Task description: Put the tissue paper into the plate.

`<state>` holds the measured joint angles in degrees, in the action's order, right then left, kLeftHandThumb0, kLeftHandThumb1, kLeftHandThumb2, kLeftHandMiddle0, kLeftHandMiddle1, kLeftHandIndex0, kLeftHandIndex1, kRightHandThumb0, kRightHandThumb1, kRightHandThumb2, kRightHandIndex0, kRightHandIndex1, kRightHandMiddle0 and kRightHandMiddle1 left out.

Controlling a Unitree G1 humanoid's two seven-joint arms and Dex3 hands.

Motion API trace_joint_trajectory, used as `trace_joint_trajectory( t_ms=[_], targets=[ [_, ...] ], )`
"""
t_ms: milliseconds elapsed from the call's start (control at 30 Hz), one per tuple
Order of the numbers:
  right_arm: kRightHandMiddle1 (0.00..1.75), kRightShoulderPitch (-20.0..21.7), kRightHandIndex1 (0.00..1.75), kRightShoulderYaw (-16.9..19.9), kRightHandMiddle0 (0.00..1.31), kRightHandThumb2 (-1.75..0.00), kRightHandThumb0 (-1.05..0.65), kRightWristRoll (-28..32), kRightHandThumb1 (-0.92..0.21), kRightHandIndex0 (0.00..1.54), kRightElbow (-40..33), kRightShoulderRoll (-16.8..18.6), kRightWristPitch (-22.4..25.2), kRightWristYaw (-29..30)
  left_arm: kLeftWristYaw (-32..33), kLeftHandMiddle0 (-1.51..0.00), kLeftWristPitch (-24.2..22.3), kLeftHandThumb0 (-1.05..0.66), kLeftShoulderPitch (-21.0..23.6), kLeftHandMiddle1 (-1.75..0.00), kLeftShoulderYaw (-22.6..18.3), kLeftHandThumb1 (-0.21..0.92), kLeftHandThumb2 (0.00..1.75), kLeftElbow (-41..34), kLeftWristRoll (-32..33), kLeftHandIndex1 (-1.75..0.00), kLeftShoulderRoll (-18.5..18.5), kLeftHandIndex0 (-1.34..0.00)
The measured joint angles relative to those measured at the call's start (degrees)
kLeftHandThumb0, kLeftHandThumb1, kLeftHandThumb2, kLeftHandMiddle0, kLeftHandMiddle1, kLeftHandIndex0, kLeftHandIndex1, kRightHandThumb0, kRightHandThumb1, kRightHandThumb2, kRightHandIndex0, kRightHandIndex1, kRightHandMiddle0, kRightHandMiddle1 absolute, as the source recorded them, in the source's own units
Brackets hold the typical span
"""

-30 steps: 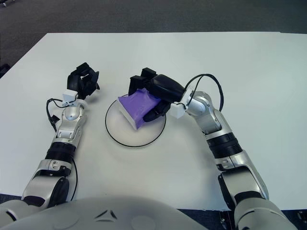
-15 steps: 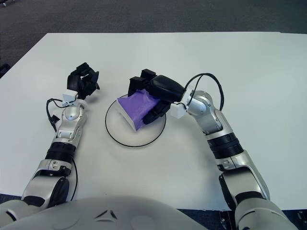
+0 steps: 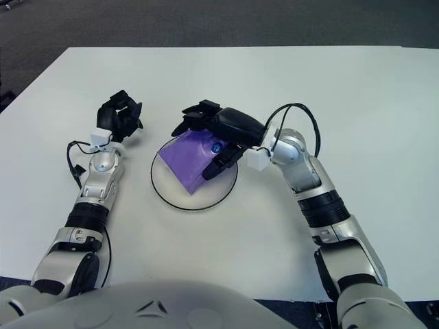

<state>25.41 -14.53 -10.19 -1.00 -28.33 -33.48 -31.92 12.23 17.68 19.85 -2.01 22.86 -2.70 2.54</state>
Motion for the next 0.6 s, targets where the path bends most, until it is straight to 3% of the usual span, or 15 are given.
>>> trace_joint_trajectory(
  t_ms=[367, 600],
  targets=[
    [0.10, -0.85, 0.00, 2.24, 0.34, -0.13, -0.42, 9.17, -0.92, 0.38, -4.65, -1.47, 0.85, -3.28, -0.19, -1.04, 0.19, -0.38, 0.39, -1.75, -0.03, 0.92, 0.30, 1.05, 0.02, -1.75, 0.01, -0.93],
    [0.09, -0.85, 0.00, 4.75, 0.35, -0.12, -0.43, 9.12, -0.92, 0.37, -7.82, -2.76, 3.91, -3.60, -0.46, -1.05, 0.35, -0.38, 0.65, -1.75, -0.19, 0.92, 0.30, 1.90, 0.03, -1.75, 0.08, -0.94]
  ],
)
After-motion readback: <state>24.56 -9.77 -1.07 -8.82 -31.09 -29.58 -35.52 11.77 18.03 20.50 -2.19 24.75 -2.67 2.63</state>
